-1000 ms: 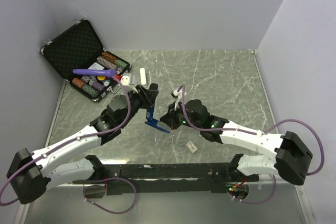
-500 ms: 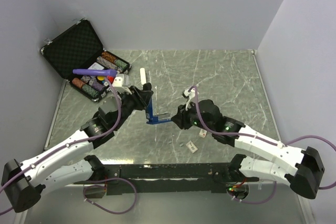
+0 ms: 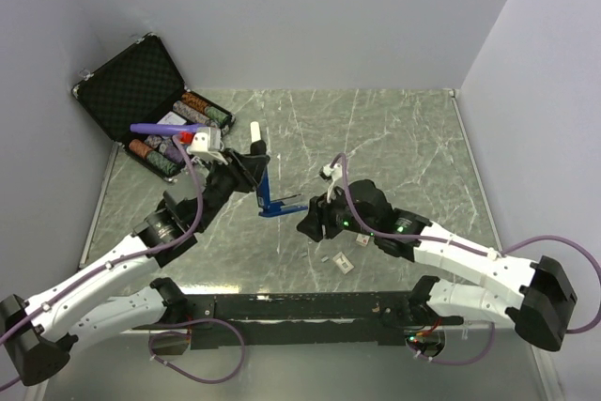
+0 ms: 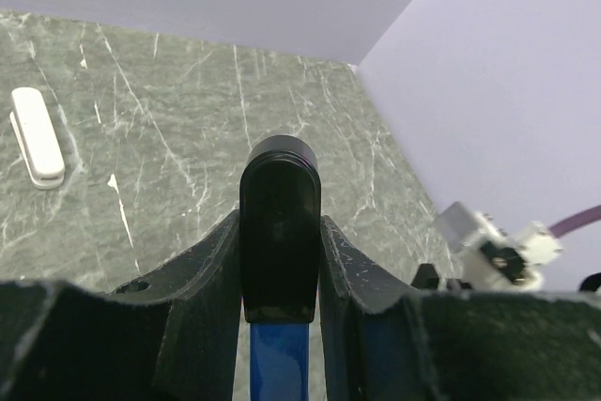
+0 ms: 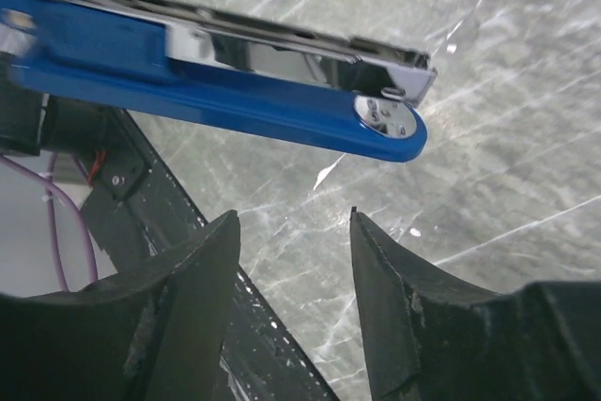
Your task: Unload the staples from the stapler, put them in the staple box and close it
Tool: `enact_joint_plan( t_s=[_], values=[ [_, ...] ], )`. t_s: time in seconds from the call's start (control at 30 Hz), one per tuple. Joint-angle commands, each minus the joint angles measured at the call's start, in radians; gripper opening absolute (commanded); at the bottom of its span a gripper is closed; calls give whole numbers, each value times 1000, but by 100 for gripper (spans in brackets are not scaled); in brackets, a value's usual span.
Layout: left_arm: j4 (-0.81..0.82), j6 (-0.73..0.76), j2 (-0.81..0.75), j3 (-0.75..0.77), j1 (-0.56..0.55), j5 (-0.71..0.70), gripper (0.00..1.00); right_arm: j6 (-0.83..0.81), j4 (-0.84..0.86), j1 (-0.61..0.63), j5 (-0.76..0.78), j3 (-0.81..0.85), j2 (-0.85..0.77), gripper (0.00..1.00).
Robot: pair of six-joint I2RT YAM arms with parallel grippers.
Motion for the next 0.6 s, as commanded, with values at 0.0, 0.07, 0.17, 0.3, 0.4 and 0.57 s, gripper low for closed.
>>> enact_joint_plan(
  t_s=[0.0,0.07,0.17,0.3,0.4,0.57],
  values=[
    [60,2,-44,69,-2,13,1,59,53,-3,-22,30,25,59],
    [54,5,-48,72,-4,16,1,77,81,-2,-18,19,19,59],
    [56,6,-57,66,-4,18,1,131,56,-5,10,28,11,65],
    [71,8,-74,48,-4,24,1,263,65,-3,22,34,-18,68],
    [82,11,-82,44,-2,26,1,356,24,-3,57,65,-6,69],
    [91,22,-99,34,-4,32,1,507,82,-3,99,34,-61,68]
  ],
)
